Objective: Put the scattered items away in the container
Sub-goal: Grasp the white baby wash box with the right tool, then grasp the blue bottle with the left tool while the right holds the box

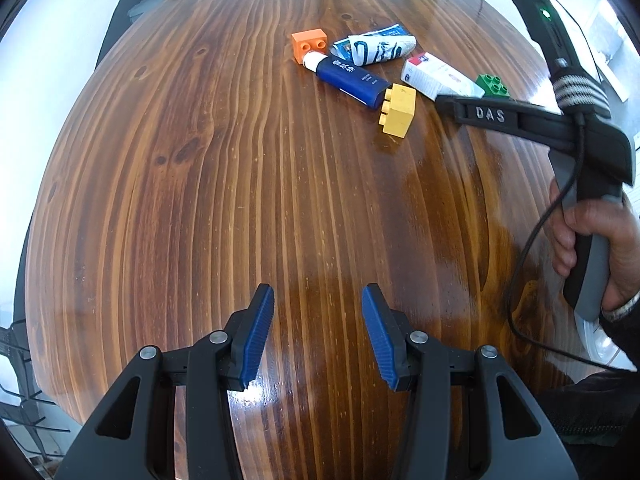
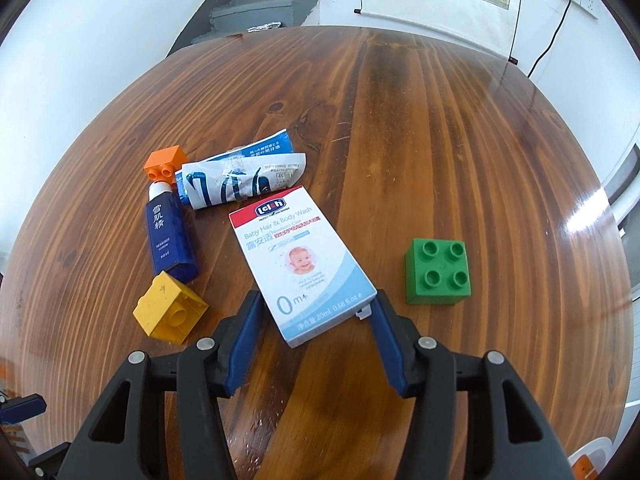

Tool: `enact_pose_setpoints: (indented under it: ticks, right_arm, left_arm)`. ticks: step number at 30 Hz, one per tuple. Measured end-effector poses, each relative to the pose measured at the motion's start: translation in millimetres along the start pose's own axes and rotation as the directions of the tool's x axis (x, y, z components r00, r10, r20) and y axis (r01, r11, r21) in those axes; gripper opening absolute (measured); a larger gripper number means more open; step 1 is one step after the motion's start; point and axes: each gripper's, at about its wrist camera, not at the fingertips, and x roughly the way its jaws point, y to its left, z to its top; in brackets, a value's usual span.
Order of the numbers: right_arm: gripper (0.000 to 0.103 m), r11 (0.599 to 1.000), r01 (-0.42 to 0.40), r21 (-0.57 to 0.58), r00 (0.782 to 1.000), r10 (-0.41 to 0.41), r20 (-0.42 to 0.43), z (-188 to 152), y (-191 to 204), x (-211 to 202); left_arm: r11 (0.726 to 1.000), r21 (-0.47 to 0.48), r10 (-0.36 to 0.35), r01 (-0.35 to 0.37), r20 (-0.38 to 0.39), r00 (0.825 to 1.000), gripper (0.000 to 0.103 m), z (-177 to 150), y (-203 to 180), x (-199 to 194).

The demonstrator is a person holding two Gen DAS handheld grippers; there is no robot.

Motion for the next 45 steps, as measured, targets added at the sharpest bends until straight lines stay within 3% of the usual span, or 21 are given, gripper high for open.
enact_pose_setpoints:
  ticks: [6, 11, 17, 25, 34, 40, 45]
  right_arm:
    - [0.058, 0.997, -0.013, 0.074, 1.0, 0.014, -0.013, -12, -1, -9]
    - [0.058, 0.993, -0.008, 0.114, 1.0, 0.01, -0.02, -24, -2, -16]
    - [0.058, 0.981, 0.027, 0.191, 1.0, -0.024, -0.017, -36, -9, -30]
    - [0.057, 0.968, 0.044, 0.249, 0.998, -0.029, -0.06, -60, -9, -37]
    - [0.063, 0.97, 0.073, 0.233, 0.996, -0.059, -0.067, -62, 4, -35]
    - [0.069, 0.963, 0.11, 0.247, 0.994, -0.1, -0.055, -56, 2, -37]
    - [0.069, 0.964, 0.128, 0.233, 0.992, -0.119, -0.051, -48, 4, -32]
  left_arm:
    - [0.996, -0.062, -0.061, 0.062, 0.01, 0.998, 0.05, 7, 15, 5]
    - [0.992, -0.043, -0.116, 0.117, 0.025, 0.993, 0.05, 23, 18, 10]
    - [0.98, 0.018, -0.2, 0.2, 0.027, 0.979, 0.05, 59, 10, 21]
    - [0.954, 0.001, -0.3, 0.3, 0.014, 0.954, 0.05, 113, 9, 43]
    - [0.949, 0.004, -0.314, 0.314, 0.027, 0.949, 0.053, 153, 3, 58]
    - [0.95, -0.032, -0.309, 0.309, 0.02, 0.951, 0.056, 165, 4, 72]
    - [0.941, -0.05, -0.334, 0.335, 0.019, 0.942, 0.058, 167, 3, 79]
